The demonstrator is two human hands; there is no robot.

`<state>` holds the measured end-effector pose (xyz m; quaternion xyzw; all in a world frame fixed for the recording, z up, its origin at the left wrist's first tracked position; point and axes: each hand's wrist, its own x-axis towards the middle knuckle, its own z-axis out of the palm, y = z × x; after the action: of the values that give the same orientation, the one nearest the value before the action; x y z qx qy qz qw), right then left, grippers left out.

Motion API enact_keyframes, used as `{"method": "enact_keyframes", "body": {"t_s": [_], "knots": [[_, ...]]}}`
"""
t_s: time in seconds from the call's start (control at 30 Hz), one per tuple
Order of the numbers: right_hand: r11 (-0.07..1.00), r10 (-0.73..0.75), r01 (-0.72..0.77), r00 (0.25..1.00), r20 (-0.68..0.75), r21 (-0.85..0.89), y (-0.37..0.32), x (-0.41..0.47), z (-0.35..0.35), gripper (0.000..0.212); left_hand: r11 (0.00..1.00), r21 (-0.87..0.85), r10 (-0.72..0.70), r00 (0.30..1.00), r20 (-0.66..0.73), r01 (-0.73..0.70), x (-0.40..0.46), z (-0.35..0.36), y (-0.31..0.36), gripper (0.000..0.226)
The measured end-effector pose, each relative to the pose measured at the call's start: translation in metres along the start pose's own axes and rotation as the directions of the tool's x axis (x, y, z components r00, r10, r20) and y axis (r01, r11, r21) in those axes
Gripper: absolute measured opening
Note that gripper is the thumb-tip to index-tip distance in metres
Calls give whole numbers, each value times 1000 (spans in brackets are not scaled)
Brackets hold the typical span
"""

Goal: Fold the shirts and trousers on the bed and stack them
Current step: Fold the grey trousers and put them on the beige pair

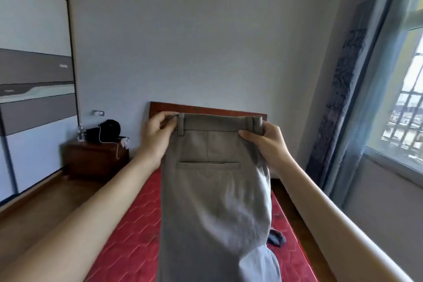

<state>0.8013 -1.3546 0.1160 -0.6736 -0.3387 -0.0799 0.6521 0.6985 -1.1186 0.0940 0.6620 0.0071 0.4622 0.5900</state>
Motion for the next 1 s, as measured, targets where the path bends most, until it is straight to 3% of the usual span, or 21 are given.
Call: {"method": "enact_keyframes", "body": {"t_s": [0.3,0.6,1.0], "knots": [[937,346,-343,937,38,-71,252,2,74,17,954,88,-291,956,39,287,-17,-23,-251,14],[791,602,-585,796,59,-181,491,-33,152,24,771,200,-620,784,22,604,-66,-55,-502,16],[725,663,-651,748,-30,-224,800,-6,234,19,714,398,-599,797,-77,575,-64,-54,-827,14]]}}
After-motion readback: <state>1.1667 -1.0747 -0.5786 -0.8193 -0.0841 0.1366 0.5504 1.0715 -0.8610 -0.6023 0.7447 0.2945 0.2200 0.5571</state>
